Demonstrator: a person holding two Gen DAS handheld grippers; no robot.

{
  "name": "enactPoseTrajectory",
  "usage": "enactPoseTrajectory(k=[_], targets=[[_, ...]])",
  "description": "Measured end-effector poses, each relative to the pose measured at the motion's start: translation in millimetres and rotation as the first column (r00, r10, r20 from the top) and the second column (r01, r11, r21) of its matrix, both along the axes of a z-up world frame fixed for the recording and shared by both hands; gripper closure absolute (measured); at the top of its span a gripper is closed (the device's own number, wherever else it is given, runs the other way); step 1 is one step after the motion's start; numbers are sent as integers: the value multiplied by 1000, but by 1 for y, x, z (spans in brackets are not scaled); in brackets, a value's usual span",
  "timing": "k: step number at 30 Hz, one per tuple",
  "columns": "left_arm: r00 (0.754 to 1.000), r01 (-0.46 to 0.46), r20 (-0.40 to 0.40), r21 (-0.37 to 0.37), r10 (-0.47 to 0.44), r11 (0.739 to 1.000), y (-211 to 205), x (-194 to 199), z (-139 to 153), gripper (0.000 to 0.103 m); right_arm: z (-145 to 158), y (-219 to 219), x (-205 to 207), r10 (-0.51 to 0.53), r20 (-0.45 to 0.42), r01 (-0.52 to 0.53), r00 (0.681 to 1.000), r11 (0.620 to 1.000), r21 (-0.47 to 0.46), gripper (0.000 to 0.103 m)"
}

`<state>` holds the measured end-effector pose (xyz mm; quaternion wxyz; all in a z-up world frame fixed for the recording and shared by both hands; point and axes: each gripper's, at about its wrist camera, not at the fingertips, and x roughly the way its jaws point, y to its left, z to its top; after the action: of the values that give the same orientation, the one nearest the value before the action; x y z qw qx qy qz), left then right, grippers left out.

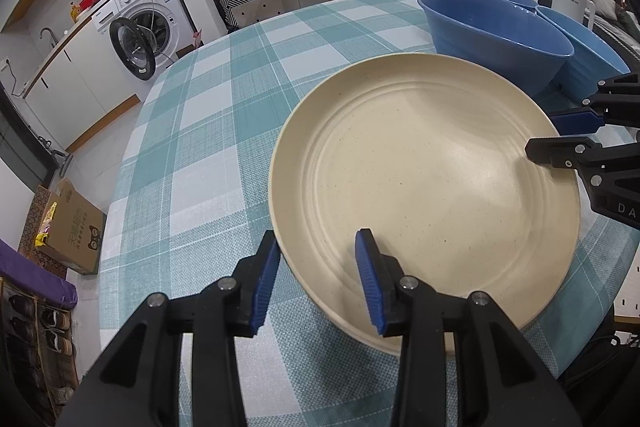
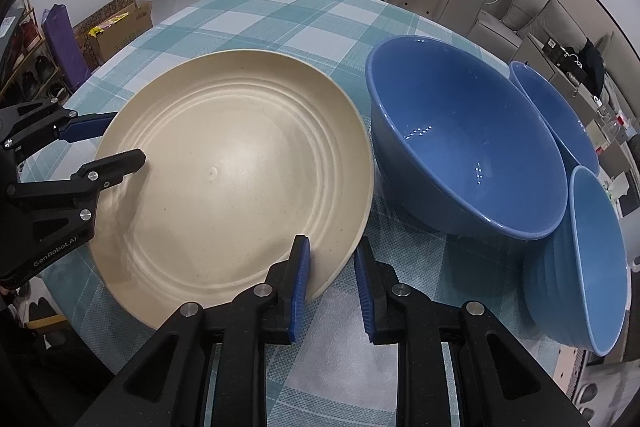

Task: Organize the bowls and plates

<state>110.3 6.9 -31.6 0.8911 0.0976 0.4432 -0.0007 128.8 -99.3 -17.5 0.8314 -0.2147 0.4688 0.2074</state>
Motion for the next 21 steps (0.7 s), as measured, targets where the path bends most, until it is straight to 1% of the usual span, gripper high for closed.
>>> enactPoseTrajectory(k=[3,5,9,11,13,15,19,21], targets=[[1000,1,0,-2,-1,1000,0,0,0,63,0,0,0,2,-3,-2,1000,1000,1,81],[1000,7,0,-8,-7,1000,-1,0,0,58,0,0,1,5,-6,-5,1000,1000,1,81],[1000,18,0,-7,-18,1000,-4,-1,-1,52,1,-2,3,8,-15,-8,1000,1000,11,81],[1000,18,-1,-10,-18,1000,-4,-1,0,47,3,-3,3,8,-17,-8,1000,1000,17,79],[1000,15,1,-11,-15,1000,-3,-1,1,47,5,-5,4,6,-15,-6,1000,1000,21,78],[1000,11,3,-15,-11,1000,-2,-1,2,46,7,-6,4,3,-13,-3,1000,1000,29,72],[1000,-1,12,-32,1,999,3,-1,6,45,11,-9,3,3,-12,-2,1000,999,51,64],[1000,1,18,-58,0,998,6,-2,9,44,14,-9,1,5,-9,-4,1000,998,60,56]])
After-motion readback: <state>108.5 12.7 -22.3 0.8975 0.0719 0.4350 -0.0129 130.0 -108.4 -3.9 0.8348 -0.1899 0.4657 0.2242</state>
